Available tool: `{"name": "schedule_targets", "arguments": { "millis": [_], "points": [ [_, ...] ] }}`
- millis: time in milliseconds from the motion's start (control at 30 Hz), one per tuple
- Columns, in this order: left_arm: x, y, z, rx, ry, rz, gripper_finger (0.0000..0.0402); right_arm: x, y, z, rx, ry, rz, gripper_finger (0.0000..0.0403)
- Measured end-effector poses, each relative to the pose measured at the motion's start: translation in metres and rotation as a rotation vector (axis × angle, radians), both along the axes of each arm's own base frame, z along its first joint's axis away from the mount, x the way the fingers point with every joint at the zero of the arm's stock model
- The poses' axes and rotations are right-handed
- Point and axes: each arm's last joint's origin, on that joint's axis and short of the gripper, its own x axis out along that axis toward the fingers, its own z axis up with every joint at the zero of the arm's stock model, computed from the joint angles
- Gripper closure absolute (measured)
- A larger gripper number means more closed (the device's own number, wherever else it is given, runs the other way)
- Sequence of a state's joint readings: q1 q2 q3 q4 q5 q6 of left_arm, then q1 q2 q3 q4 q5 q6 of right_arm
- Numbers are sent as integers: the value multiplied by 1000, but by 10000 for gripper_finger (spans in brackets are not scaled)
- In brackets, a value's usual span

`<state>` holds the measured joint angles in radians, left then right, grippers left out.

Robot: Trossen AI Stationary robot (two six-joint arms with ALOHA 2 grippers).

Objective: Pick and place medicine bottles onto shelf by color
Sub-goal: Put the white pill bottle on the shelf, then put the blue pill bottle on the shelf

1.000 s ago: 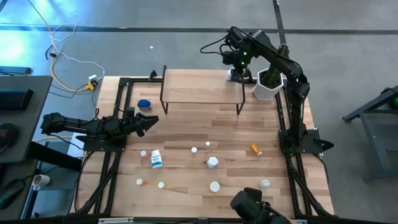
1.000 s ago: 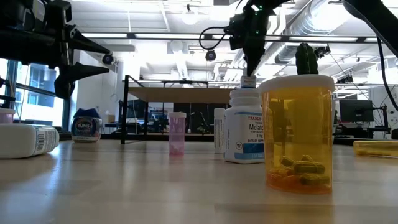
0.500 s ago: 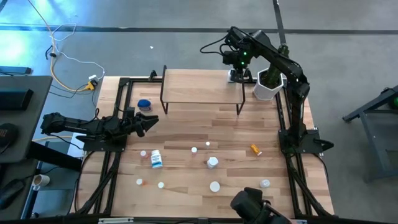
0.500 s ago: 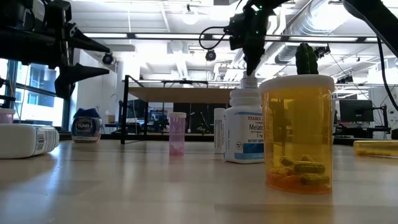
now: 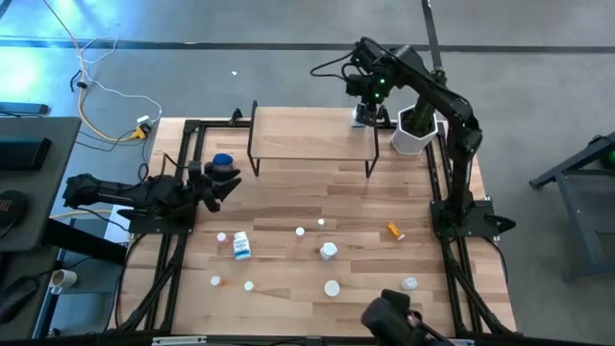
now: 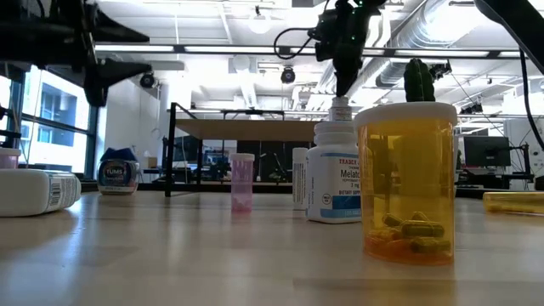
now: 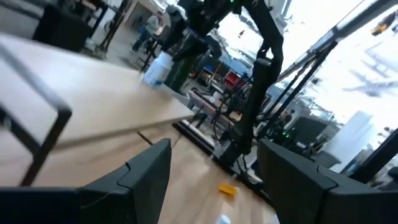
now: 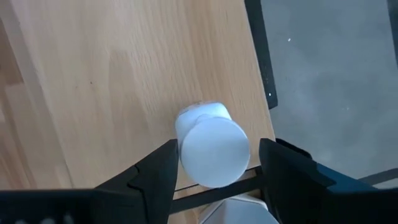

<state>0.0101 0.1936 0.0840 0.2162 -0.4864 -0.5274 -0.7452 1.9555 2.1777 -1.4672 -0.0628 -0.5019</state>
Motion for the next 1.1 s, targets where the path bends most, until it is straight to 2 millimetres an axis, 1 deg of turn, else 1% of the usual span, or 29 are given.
{"name": "schedule_targets", "arguments": {
  "millis": [200, 367, 500, 633, 767, 967, 1100],
  "points": [
    [-7, 1, 30, 106, 110, 60, 174, -2, 5, 12, -43, -53, 0, 187],
    [-20, 3, 60, 159, 192, 137, 170, -2, 15, 27, -96, -116, 18, 187],
    [-32, 4, 82, 178, 215, 173, 156, -5, 22, 41, -128, -188, -10, 187],
    [-38, 5, 89, 187, 239, 250, 132, -9, 25, 57, -179, -290, -56, 187],
    [-40, 6, 93, 260, 289, 296, 116, -15, 33, 76, -198, -412, -114, 187],
    [-48, 6, 106, 362, 351, 309, 118, -26, 51, 104, -231, -567, -167, 187],
    [-51, 7, 109, 412, 504, 317, 119, -33, 61, 118, -246, -642, -183, 187]
  ]
}}
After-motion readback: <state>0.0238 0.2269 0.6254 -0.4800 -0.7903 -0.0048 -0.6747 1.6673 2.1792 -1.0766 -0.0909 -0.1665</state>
